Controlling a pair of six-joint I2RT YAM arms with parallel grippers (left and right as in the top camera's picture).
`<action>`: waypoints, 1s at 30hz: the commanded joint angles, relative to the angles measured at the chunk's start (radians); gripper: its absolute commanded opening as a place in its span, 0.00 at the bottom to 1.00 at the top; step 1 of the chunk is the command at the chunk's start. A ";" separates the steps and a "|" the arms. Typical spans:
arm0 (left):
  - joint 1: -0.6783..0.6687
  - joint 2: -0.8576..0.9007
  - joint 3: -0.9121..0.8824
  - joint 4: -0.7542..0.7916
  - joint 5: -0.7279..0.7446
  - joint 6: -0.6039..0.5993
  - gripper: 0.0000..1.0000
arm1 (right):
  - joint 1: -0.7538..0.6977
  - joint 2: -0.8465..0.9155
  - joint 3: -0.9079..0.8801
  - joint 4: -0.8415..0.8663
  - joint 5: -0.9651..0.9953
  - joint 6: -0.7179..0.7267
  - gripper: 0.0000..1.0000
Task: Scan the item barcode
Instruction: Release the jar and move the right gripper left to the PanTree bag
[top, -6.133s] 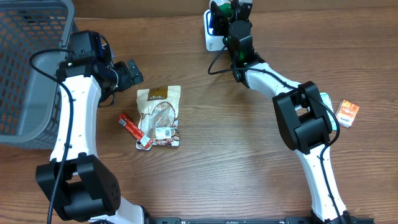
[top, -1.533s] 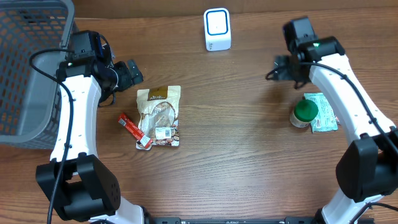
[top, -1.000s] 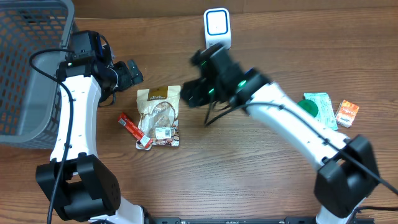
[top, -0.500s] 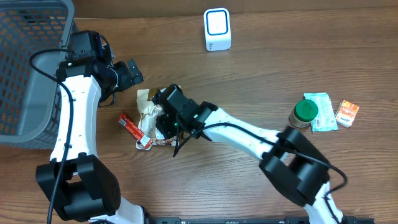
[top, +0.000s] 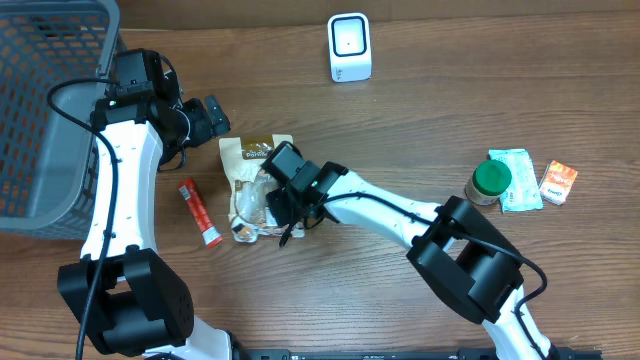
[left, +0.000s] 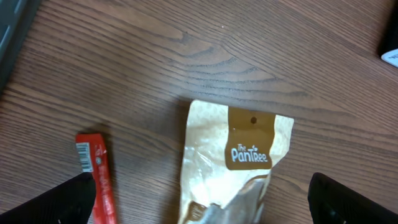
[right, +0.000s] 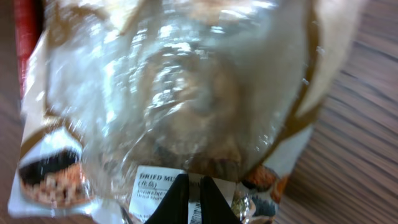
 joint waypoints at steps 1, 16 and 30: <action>0.003 -0.006 0.014 0.000 -0.002 -0.013 1.00 | -0.058 0.005 -0.017 -0.073 0.078 0.071 0.07; -0.003 -0.006 0.014 0.000 -0.002 -0.013 1.00 | -0.172 -0.166 -0.017 -0.323 0.079 0.082 0.04; -0.003 -0.006 0.014 0.000 -0.002 -0.013 1.00 | -0.172 -0.175 -0.017 -0.174 0.139 0.080 0.27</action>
